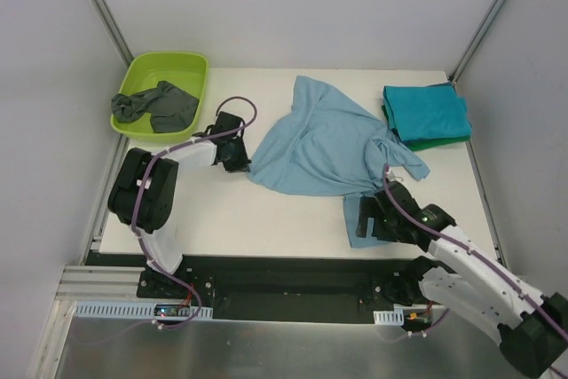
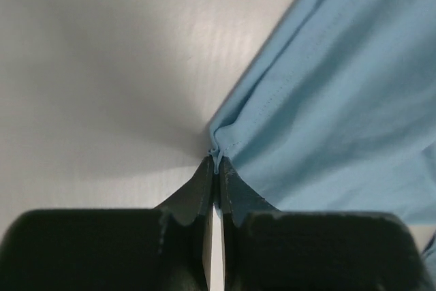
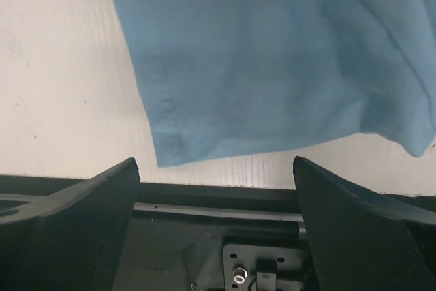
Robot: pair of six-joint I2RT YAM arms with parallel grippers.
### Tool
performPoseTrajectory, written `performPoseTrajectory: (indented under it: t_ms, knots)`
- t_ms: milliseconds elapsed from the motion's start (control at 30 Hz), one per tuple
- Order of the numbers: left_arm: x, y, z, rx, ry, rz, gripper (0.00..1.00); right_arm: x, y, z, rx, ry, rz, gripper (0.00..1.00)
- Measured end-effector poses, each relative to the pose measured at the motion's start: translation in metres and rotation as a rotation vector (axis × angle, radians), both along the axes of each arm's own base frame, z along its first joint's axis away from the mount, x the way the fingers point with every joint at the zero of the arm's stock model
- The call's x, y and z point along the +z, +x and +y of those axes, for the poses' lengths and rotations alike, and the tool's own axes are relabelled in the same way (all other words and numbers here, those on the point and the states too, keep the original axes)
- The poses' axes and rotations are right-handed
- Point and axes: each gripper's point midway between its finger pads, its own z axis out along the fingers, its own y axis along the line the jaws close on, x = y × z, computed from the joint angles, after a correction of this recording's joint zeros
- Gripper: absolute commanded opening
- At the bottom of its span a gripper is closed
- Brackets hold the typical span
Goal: Fold and stack the t-shirts
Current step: Flatten out the tshirt
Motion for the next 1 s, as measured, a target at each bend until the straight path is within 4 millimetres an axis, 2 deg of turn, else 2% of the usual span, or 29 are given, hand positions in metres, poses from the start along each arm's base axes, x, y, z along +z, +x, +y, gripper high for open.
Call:
performPoseTrajectory:
  t_ms: [100, 233, 333, 433, 600, 767, 867, 1000]
  knots:
    - [0.006, -0.022, 0.028, 0.057, 0.086, -0.027, 0.00, 0.000, -0.008, 0.009, 0.066, -0.089, 0.035, 0.99]
    - [0.024, -0.043, 0.055, 0.128, 0.139, -0.090, 0.00, -0.008, -0.016, 0.004, 0.025, -0.152, 0.074, 0.93]
    - [0.029, -0.057, 0.066, 0.172, 0.145, -0.112, 0.00, -0.009, -0.021, 0.010, 0.031, -0.142, 0.073, 0.92]
    - [0.025, -0.072, 0.075, 0.192, 0.161, -0.100, 0.00, -0.008, -0.029, 0.025, 0.091, -0.120, 0.063, 0.89]
    - [0.019, -0.081, 0.080, 0.212, 0.174, -0.079, 0.00, -0.017, -0.043, 0.041, 0.147, -0.140, 0.106, 0.83]
    - [0.019, -0.080, 0.079, 0.220, 0.169, -0.078, 0.00, -0.031, -0.053, 0.061, 0.194, -0.226, 0.172, 0.72]
    - [0.019, -0.080, 0.079, 0.225, 0.167, -0.077, 0.00, -0.037, -0.048, 0.068, 0.159, -0.252, 0.181, 0.61]
    - [0.019, -0.080, 0.080, 0.230, 0.168, -0.078, 0.00, -0.045, -0.045, 0.068, 0.090, -0.253, 0.213, 0.45]
